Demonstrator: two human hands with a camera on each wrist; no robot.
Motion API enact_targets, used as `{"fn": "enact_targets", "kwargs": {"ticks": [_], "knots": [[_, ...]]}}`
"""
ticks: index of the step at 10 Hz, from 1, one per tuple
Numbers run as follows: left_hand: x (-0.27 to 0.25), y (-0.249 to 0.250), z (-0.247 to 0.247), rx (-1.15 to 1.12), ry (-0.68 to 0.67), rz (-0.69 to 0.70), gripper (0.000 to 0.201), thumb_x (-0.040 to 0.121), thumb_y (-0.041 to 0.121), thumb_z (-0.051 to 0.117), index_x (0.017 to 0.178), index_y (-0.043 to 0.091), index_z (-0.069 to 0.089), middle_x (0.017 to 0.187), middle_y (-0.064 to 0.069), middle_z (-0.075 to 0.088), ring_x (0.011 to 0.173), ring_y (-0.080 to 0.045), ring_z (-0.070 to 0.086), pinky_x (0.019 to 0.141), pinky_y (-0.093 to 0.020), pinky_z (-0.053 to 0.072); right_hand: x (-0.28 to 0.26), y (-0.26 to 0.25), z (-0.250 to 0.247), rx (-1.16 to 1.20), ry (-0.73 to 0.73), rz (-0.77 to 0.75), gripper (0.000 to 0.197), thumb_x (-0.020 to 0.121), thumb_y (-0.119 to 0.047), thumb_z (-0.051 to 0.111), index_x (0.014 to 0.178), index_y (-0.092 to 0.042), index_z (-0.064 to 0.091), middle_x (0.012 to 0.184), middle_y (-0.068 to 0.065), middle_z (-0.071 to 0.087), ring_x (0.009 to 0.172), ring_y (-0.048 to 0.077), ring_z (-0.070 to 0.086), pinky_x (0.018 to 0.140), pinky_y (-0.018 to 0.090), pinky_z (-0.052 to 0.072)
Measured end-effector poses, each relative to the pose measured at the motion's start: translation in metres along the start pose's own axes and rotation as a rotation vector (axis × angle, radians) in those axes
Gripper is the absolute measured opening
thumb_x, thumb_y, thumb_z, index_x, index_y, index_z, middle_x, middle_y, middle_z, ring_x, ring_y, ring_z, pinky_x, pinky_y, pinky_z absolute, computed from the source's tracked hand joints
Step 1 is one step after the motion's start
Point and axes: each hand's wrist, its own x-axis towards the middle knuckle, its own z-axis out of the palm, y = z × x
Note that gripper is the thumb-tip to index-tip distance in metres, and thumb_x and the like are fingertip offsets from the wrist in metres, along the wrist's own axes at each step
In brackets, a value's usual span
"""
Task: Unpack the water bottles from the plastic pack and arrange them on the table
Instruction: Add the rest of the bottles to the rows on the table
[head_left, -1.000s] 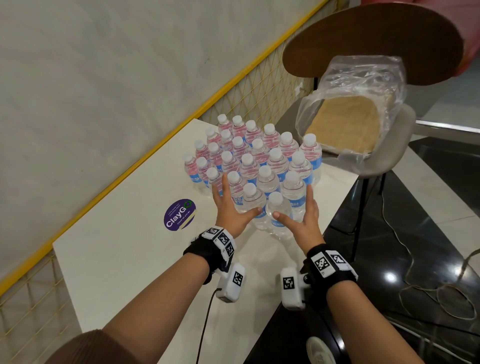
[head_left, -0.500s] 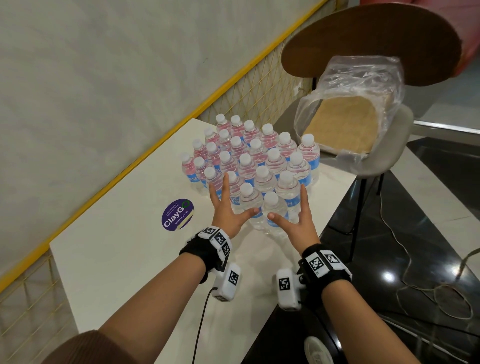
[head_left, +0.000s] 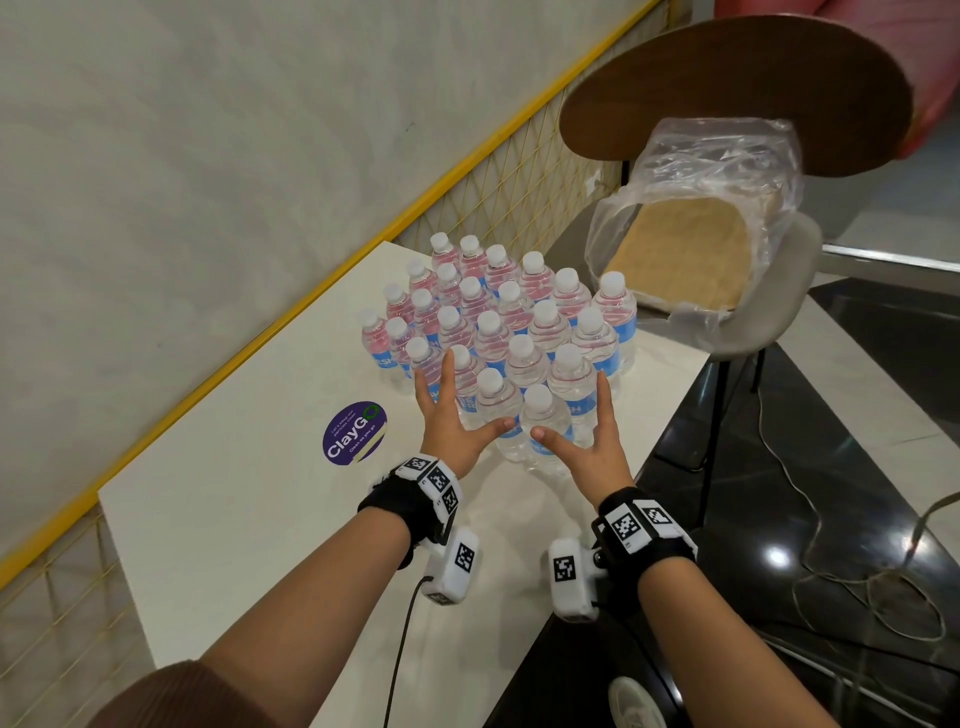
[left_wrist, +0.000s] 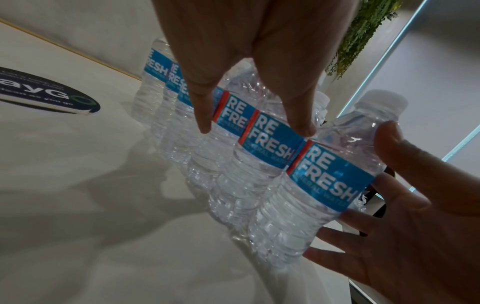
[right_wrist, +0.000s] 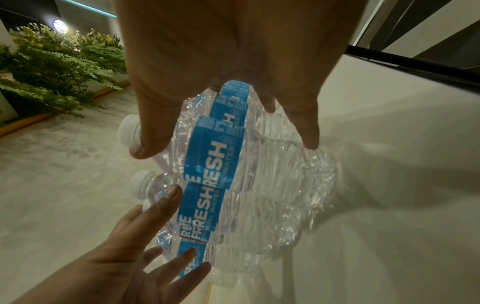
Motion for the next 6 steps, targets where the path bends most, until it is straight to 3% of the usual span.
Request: {"fn": "enact_targets", "kwargs": {"ticks": [2,3,4,5,6], "knots": [[0.0,0.002,-0.001,0.005,0.004,-0.009,0.114,0.068,0.03,0.083,0.15,0.033,0.005,0.156,-0.003,-0.017,0.148,-0.013,-0.003,0.116,-0.03,0.016,0.001,-0.001,-0.001,0.006,0.001,-0.004,0.102,0.07,-0.033,0.082,0.145,-0.045,0.014,0.15,-0.014,0.03,0.136,0.005,0.033,0.113,0.035,0.031],[0.001,0.003,-0.002,0.0,0.006,-0.003,0.112,0.068,0.032,0.082,0.15,0.033,0.006,0.157,-0.001,-0.014,0.147,-0.013,0.001,0.119,-0.037,0.02,0.0,-0.004,-0.004,-0.015,-0.014,-0.006,0.102,0.069,-0.035,0.082,0.147,-0.041,0.017,0.149,-0.017,0.032,0.136,0.003,0.034,0.114,0.036,0.03],[0.003,0.008,-0.003,-0.031,0.016,0.003,0.105,0.071,0.036,0.08,0.149,0.036,0.009,0.157,0.004,-0.012,0.146,-0.01,0.007,0.118,-0.039,0.023,0.0,-0.008,-0.007,-0.102,0.014,-0.019,0.106,0.063,-0.05,0.08,0.147,-0.041,0.016,0.149,-0.014,0.033,0.137,0.007,0.033,0.115,0.043,0.03],[0.003,0.018,-0.008,-0.073,0.072,0.016,0.097,0.074,0.04,0.076,0.148,0.038,0.013,0.157,0.005,-0.009,0.146,-0.009,0.005,0.114,-0.031,0.02,-0.009,-0.03,-0.01,-0.303,0.172,-0.086,0.102,0.059,-0.062,0.075,0.144,-0.039,0.023,0.144,-0.004,0.035,0.135,0.017,0.033,0.113,0.043,0.028],[-0.003,0.016,-0.015,-0.131,0.166,0.023,0.08,0.08,0.037,0.071,0.145,0.034,0.025,0.154,0.004,0.004,0.144,-0.011,0.015,0.113,-0.031,0.024,-0.01,-0.068,-0.022,-0.38,0.165,-0.209,0.063,0.071,-0.042,0.077,0.124,-0.03,0.045,0.114,-0.002,0.048,0.107,0.015,0.051,0.096,0.033,0.043]]}}
